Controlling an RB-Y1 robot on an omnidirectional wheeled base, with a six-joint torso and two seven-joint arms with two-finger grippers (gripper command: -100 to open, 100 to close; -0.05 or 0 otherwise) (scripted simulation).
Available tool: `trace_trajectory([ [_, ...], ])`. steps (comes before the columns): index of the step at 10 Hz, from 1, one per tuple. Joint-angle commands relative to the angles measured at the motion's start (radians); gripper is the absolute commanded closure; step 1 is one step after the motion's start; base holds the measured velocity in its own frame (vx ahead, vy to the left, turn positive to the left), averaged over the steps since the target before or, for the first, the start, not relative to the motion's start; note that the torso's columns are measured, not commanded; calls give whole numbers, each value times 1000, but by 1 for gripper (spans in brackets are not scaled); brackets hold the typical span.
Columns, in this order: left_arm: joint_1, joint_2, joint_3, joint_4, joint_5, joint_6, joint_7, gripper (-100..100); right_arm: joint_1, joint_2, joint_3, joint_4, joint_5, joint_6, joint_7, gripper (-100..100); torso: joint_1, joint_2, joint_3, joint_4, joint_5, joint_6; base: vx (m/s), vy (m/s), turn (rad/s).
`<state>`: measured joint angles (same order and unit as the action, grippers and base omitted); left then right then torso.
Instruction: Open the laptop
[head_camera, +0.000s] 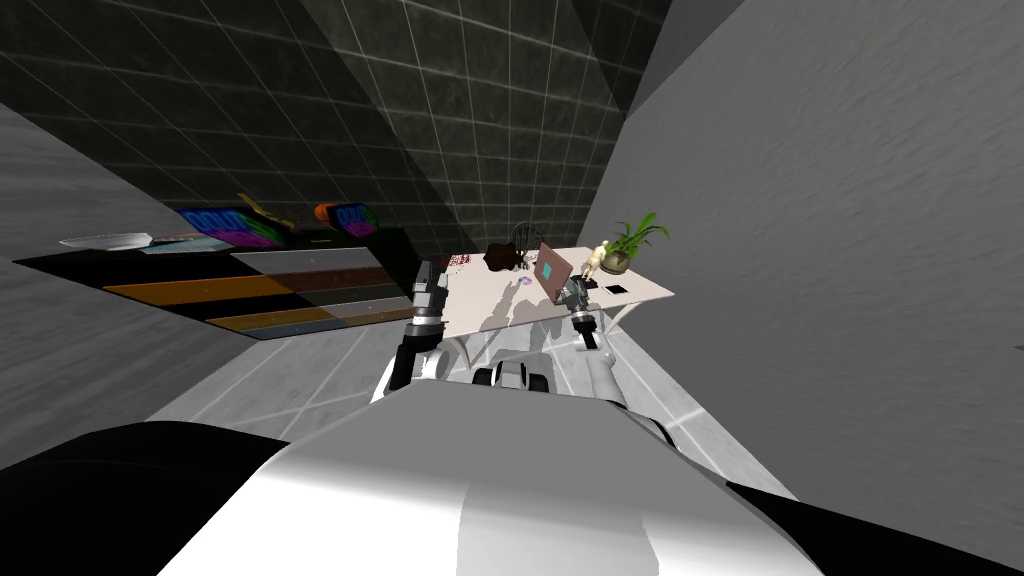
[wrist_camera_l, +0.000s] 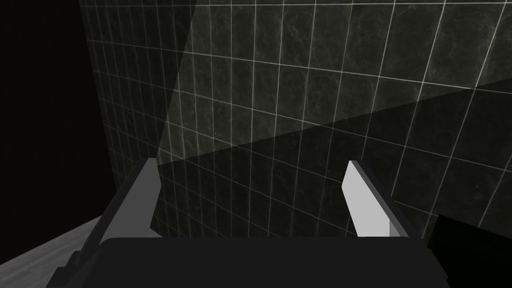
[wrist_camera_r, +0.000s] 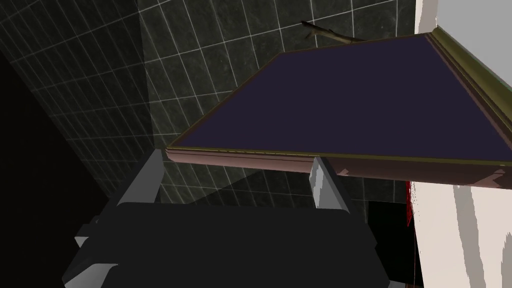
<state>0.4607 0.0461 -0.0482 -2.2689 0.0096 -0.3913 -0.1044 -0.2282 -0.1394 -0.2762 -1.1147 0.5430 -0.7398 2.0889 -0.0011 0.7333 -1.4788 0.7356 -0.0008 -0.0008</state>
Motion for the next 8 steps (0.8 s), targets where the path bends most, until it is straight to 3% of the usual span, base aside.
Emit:
trace_trajectory([
  [1, 0, 0, 0, 0, 0, 0, 0, 0, 16, -7, -27, 36, -25, -38, 34, -100, 0, 0, 0, 0, 0, 0, 14, -20, 116],
  [2, 0, 0, 0, 0, 0, 0, 0, 0, 24, -1, -34, 41, -32, -48, 43, -100, 0, 1, 1, 1, 0, 0, 15, -22, 96],
  [8, 0, 0, 0, 0, 0, 0, 0, 0, 50, 135, -57, 60, -56, -82, 72, -100, 2, 3, 2, 2, 1, -1, 9, -10, 50],
])
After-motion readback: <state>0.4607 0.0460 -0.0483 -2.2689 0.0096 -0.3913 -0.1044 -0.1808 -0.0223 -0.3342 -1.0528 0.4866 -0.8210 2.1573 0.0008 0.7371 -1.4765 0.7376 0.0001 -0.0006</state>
